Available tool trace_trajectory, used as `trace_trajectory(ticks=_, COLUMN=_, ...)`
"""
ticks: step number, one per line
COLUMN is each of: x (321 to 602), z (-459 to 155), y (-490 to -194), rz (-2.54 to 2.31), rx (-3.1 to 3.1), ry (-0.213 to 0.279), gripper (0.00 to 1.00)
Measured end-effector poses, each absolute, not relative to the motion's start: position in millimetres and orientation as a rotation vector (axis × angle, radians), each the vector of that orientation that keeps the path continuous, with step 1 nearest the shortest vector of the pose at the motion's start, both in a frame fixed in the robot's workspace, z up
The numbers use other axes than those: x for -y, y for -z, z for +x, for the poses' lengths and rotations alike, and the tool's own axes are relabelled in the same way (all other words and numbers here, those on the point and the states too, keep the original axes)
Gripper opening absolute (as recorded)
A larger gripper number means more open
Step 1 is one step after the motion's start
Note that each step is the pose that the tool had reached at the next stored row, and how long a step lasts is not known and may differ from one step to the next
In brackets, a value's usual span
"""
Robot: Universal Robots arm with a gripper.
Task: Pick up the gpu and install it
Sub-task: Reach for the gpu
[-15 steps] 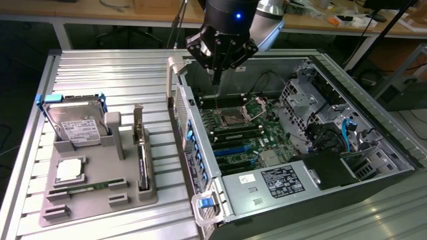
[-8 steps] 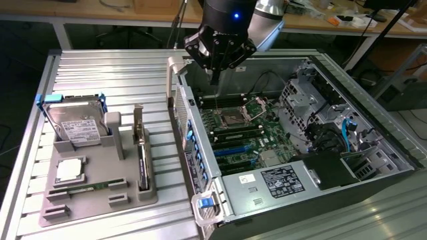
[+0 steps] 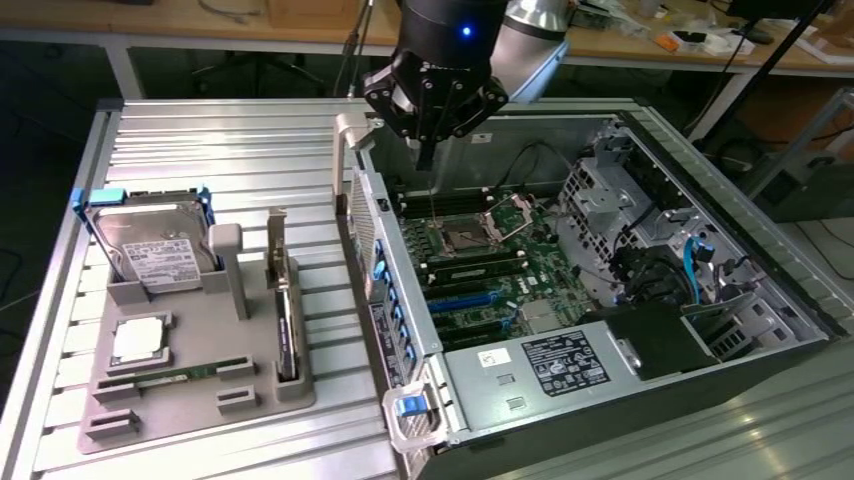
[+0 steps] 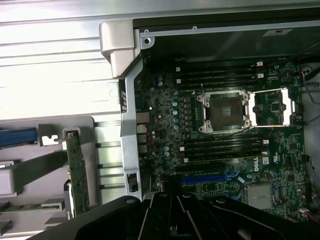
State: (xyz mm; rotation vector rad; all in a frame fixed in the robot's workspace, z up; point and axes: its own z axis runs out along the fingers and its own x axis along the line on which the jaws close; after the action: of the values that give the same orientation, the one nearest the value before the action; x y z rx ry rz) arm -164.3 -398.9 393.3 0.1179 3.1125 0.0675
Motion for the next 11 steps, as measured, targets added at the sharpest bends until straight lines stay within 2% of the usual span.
trace_trajectory(ticks=11, x=398.9, z=-170.6, y=-393.3, rz=0.118, rx=-3.113, ry=-0.068, gripper=0.11)
